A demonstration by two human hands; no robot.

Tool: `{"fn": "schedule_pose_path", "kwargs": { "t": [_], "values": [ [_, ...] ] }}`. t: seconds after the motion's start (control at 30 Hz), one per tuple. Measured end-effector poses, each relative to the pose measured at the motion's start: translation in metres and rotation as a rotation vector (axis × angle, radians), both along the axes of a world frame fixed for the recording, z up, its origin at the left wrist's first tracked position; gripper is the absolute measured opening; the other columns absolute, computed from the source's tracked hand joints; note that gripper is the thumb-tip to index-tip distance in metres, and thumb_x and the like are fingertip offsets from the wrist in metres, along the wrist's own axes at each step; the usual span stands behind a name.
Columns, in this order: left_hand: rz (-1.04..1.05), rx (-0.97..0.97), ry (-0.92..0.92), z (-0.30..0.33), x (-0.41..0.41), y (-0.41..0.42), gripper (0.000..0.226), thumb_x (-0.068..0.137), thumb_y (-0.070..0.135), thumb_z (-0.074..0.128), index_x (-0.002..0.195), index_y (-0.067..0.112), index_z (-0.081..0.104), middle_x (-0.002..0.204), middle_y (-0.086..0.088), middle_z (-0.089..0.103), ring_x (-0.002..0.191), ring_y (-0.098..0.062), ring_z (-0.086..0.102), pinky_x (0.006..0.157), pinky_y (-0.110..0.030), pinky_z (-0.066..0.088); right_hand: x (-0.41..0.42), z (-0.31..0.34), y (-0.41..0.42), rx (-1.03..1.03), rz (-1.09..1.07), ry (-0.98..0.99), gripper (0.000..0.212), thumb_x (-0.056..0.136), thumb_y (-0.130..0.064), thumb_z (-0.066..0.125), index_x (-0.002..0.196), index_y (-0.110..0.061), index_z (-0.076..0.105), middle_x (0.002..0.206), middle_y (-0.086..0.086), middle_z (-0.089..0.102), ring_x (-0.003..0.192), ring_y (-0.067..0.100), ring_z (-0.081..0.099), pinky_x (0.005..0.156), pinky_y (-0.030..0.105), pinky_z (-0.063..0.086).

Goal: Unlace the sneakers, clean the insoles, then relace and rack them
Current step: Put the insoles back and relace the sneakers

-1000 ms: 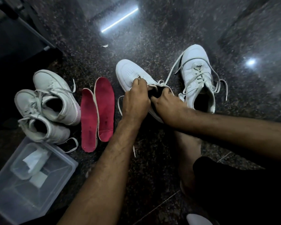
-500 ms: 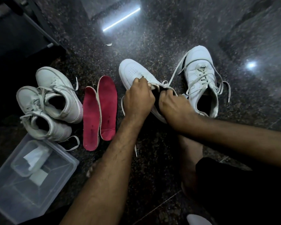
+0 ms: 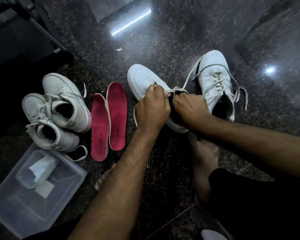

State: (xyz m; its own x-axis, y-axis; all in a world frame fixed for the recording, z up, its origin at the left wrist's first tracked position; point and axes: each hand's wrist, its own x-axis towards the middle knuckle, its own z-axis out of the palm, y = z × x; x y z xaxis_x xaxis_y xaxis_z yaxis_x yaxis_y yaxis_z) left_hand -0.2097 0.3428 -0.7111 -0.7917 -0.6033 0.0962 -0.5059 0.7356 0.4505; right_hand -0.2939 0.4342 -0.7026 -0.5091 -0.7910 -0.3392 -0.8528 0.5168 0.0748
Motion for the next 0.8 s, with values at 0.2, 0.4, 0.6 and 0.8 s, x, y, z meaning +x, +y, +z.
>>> {"fn": "schedule_pose_path", "kwargs": {
  "t": [0.2, 0.4, 0.6, 0.8],
  "values": [
    [0.025, 0.02, 0.003, -0.006, 0.001, 0.003, 0.02, 0.1, 0.021, 0.048, 0.102, 0.004, 0.059, 0.105, -0.016, 0.061, 0.082, -0.044, 0.062, 0.059, -0.047, 0.039, -0.006, -0.002, -0.012, 0.01, 0.015, -0.011, 0.024, 0.096, -0.017, 0.045, 0.101, -0.012, 0.069, 0.101, 0.006, 0.07, 0.094, 0.03, 0.069, 0.065, 0.033, 0.038],
    [0.015, 0.026, -0.002, -0.012, 0.005, 0.001, 0.018, 0.098, 0.016, 0.049, 0.102, 0.002, 0.059, 0.104, -0.019, 0.062, 0.082, -0.045, 0.062, 0.058, -0.046, 0.036, -0.009, -0.012, -0.008, -0.087, -0.096, -0.112, 0.024, 0.094, -0.023, 0.049, 0.103, -0.009, 0.065, 0.105, 0.011, 0.068, 0.097, 0.035, 0.066, 0.07, 0.037, 0.044],
    [0.001, 0.063, 0.002, -0.011, -0.003, 0.006, 0.018, 0.098, 0.016, 0.05, 0.102, 0.0, 0.058, 0.107, -0.021, 0.06, 0.084, -0.046, 0.062, 0.06, -0.05, 0.042, -0.008, -0.019, 0.002, -0.163, -0.162, -0.112, 0.02, 0.09, -0.025, 0.054, 0.104, -0.013, 0.06, 0.103, 0.012, 0.068, 0.095, 0.036, 0.066, 0.071, 0.038, 0.045],
    [0.067, 0.063, -0.047, -0.006, 0.005, 0.004, 0.019, 0.099, 0.018, 0.049, 0.105, 0.004, 0.059, 0.111, -0.015, 0.061, 0.09, -0.044, 0.061, 0.065, -0.046, 0.038, -0.01, -0.012, 0.0, -0.068, -0.012, -0.214, 0.024, 0.097, -0.019, 0.046, 0.114, -0.008, 0.058, 0.108, 0.012, 0.066, 0.1, 0.034, 0.067, 0.075, 0.04, 0.049]
  ]
}}
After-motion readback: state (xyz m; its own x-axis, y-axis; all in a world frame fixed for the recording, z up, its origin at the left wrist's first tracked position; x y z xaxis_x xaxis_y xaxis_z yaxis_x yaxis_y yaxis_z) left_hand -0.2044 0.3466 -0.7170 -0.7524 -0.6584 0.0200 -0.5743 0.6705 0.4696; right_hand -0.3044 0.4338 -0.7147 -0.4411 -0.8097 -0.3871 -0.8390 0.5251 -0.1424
